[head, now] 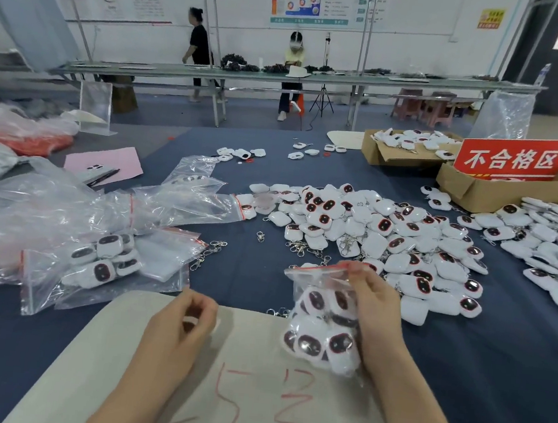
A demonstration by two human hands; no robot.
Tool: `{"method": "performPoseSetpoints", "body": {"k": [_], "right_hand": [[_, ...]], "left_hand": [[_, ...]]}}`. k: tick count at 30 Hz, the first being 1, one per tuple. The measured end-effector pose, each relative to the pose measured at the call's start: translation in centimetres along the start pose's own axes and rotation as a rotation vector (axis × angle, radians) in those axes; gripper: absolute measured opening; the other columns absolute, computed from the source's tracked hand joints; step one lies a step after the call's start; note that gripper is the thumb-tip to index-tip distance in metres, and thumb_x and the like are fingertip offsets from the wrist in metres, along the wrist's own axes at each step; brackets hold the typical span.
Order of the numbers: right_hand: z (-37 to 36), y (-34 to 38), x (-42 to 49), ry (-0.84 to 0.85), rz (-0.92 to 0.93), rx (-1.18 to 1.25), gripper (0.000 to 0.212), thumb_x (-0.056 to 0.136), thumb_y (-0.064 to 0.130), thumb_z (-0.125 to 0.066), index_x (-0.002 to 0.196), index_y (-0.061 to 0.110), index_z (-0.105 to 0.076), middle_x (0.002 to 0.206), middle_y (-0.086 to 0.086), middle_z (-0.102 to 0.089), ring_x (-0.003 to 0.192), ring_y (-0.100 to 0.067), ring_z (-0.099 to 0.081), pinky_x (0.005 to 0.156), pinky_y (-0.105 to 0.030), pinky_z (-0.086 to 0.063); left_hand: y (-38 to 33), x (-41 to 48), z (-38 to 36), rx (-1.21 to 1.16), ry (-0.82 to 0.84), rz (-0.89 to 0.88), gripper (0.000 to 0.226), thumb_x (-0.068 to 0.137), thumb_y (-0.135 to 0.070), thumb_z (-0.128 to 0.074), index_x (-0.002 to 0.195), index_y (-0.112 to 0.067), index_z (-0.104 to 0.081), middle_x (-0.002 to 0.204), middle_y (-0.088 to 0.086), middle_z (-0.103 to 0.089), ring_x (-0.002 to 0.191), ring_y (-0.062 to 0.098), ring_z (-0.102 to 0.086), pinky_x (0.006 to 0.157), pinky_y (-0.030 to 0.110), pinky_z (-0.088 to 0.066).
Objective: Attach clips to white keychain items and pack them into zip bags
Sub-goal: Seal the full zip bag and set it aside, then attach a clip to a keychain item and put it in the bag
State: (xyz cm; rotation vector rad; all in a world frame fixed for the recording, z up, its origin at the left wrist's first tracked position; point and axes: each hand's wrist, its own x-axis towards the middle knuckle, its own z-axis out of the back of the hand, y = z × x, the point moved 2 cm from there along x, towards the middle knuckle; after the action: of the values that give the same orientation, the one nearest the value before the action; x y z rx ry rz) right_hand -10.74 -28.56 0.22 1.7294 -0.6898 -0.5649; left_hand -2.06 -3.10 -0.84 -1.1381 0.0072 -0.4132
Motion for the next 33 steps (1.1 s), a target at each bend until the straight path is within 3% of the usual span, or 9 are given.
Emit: {"method": "performPoseSetpoints", "body": {"k": [4,9,13,16,18,23,25,28,33], "right_hand": [[-2.1,1.6,-1.2,0.138,0.085,0.03,0.024,0.094,0.042,-0.062,0.087,0.025,-0.078,0.09,-0.013,-0.077,0.079,-0.028,-0.075,0.066,-0.037,-0.062],[-6.5,4.2,-3.2,0.337,0.228,-0.017,0.029,0.082,0.052,-0.065,0.087,0.026,-0.079,0.083,0.0,-0.076,0.071,-0.017,-0.074,0.061,-0.024,-0.057],[-9.6,5.3,-3.2,0.413,0.247,-0.022,0.024,0.091,0.048,-0.064,0.099,0.031,-0.079,0.096,0.0,-0.078,0.084,-0.017,-0.075,0.073,-0.028,-0.059],[-11.6,5.4,-2.1,0.44,0.208,-0.096,0.027,0.092,0.048,-0.064,0.118,0.043,-0.07,0.113,0.009,-0.075,0.104,-0.008,-0.071,0.097,-0.034,-0.053],[-12.3,4.8,-1.2,0.419,0.17,-0.158,0.028,0.097,0.041,-0.062,0.124,0.047,-0.063,0.114,0.017,-0.072,0.106,0.002,-0.067,0.103,-0.031,-0.048],[-11.5,2.5,-0.7,0.362,0.069,-0.217,0.029,0.101,0.03,-0.057,0.129,0.035,-0.06,0.109,0.013,-0.07,0.1,-0.003,-0.068,0.089,-0.022,-0.054],[-10.6,1.6,-0.7,0.348,0.035,-0.254,0.024,0.101,0.027,-0.055,0.124,0.036,-0.06,0.111,0.011,-0.069,0.094,-0.002,-0.07,0.08,-0.019,-0.056],[-9.0,0.1,-0.6,0.31,0.01,-0.315,0.023,0.101,0.026,-0.054,0.121,0.037,-0.059,0.114,0.009,-0.067,0.093,-0.005,-0.07,0.084,-0.024,-0.057],[-7.4,-2.3,0.2,0.244,-0.016,-0.396,0.025,0.102,0.019,-0.053,0.123,0.027,-0.062,0.11,0.002,-0.067,0.087,-0.01,-0.07,0.076,-0.022,-0.056]], "left_hand": [[-1.0,-0.9,-1.3,-0.296,0.095,0.079,0.018,0.091,-0.036,-0.071,0.109,-0.036,-0.067,0.106,-0.015,-0.071,0.098,0.004,-0.067,0.081,0.008,-0.046],[-3.4,-2.1,-4.2,-0.77,0.508,0.121,0.049,0.085,-0.02,-0.078,0.128,-0.012,-0.057,0.124,0.018,-0.067,0.109,0.028,-0.065,0.095,0.049,-0.052],[-3.7,-1.8,-3.9,-0.951,0.372,0.241,0.05,0.077,-0.02,-0.084,0.121,-0.007,-0.063,0.117,0.023,-0.07,0.1,0.038,-0.07,0.083,0.049,-0.059],[-3.7,-0.6,-2.0,-0.939,0.169,0.256,0.048,0.082,-0.027,-0.084,0.123,-0.008,-0.066,0.119,0.022,-0.071,0.11,0.041,-0.069,0.098,0.058,-0.053],[-3.5,1.0,0.3,-0.869,-0.021,0.253,0.05,0.079,-0.038,-0.079,0.121,-0.013,-0.069,0.115,0.013,-0.075,0.108,0.032,-0.072,0.098,0.05,-0.054],[-2.1,8.1,7.5,-0.979,-0.332,0.319,0.032,0.098,-0.032,-0.063,0.122,-0.009,-0.064,0.103,0.009,-0.076,0.076,0.015,-0.073,0.054,0.022,-0.057],[-1.4,10.7,10.1,-0.997,-0.355,0.373,0.027,0.103,-0.034,-0.056,0.111,-0.009,-0.063,0.095,0.009,-0.066,0.069,0.013,-0.061,0.051,0.02,-0.048],[0.3,11.8,11.0,-0.999,-0.31,0.516,0.023,0.105,-0.026,-0.049,0.088,-0.012,-0.05,0.086,0.005,-0.049,0.081,0.017,-0.052,0.076,0.024,-0.046],[0.6,9.5,6.4,-0.815,-0.215,0.467,0.005,0.102,-0.008,-0.051,0.098,-0.007,-0.055,0.092,0.009,-0.057,0.078,0.021,-0.061,0.07,0.028,-0.058]]}}
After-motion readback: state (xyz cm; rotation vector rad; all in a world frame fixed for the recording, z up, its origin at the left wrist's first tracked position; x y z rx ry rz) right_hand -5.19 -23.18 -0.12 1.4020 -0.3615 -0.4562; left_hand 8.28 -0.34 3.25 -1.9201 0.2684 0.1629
